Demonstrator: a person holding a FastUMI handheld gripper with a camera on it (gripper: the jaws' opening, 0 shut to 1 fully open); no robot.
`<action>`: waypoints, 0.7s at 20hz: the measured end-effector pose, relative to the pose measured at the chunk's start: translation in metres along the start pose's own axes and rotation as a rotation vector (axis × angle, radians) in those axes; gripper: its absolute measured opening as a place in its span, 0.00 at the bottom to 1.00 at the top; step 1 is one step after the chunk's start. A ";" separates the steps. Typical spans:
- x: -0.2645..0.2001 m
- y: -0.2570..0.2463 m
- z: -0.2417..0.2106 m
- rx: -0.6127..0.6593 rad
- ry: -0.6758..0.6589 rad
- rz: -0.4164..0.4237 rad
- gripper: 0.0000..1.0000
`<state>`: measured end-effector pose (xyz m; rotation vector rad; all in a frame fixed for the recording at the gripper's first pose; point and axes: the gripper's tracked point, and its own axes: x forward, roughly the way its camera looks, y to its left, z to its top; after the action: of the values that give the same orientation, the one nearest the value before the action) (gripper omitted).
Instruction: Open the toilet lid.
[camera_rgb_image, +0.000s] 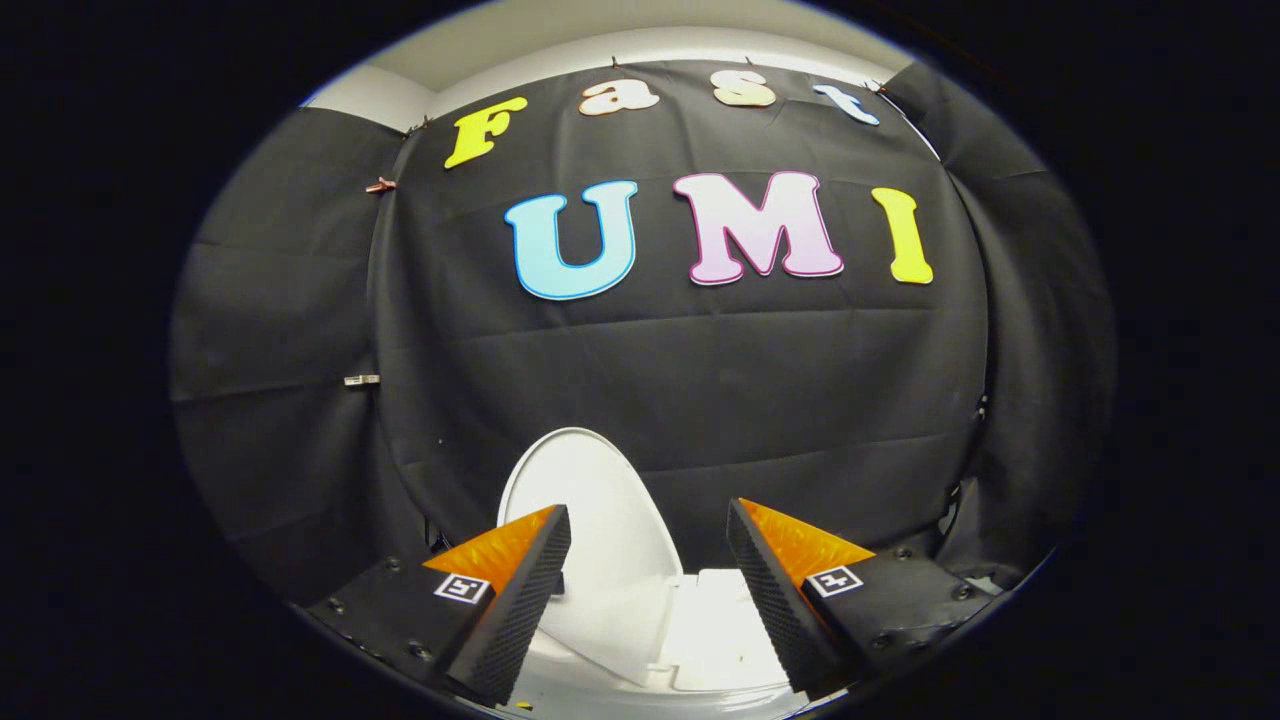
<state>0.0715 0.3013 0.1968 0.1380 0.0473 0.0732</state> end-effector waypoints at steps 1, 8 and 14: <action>-0.001 -0.005 -0.004 -0.012 0.008 -0.007 0.99; -0.014 -0.040 0.007 -0.047 -0.027 -0.027 0.99; -0.030 -0.099 0.027 -0.048 -0.062 -0.072 0.99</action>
<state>0.0503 0.1972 0.2112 0.0901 -0.0119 -0.0018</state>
